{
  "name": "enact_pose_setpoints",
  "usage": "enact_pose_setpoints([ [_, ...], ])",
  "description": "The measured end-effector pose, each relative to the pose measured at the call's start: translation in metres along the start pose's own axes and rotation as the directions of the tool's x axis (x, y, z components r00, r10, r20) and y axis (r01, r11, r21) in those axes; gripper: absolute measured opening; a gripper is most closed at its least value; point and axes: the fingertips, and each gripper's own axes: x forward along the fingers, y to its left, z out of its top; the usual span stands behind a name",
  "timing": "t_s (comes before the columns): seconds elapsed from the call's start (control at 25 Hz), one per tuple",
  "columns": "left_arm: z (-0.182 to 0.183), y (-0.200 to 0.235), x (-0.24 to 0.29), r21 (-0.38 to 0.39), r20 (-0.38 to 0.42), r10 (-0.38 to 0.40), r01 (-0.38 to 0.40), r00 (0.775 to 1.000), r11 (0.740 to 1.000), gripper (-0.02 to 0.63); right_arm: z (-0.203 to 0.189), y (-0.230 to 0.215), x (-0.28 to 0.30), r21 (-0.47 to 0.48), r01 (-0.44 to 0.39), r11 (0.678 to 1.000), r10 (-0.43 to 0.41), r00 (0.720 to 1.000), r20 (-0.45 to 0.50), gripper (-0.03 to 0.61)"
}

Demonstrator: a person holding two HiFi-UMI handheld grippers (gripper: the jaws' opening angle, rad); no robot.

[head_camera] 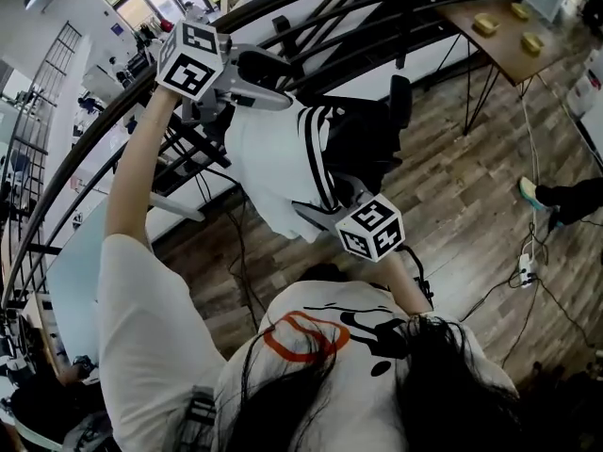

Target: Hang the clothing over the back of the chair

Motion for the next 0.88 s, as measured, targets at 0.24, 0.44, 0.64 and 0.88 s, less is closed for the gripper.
enact_pose_setpoints([
  [0.24,0.012,-0.054,-0.004,0.038,0.041,0.017,-0.019,0.999,0.999,0.391,0.000,0.005,-0.021,-0.006,-0.006,1.000,0.006,1.000,0.006,0.319],
  [0.44,0.006,-0.097,0.004,0.029,0.091,0.025,-0.028,0.996,0.999,0.379,0.000,0.012,-0.046,-0.008,-0.009,1.000,0.009,1.000,0.019,0.273],
  [0.64,0.003,-0.133,0.017,0.050,0.131,0.090,-0.097,0.987,0.994,0.371,-0.007,0.020,-0.078,0.001,-0.019,1.000,0.019,1.000,0.025,0.238],
  [0.88,-0.004,-0.180,0.036,0.021,0.216,0.142,-0.150,0.966,0.988,0.323,-0.029,0.050,-0.103,0.004,-0.077,0.997,0.077,0.997,-0.018,0.196],
])
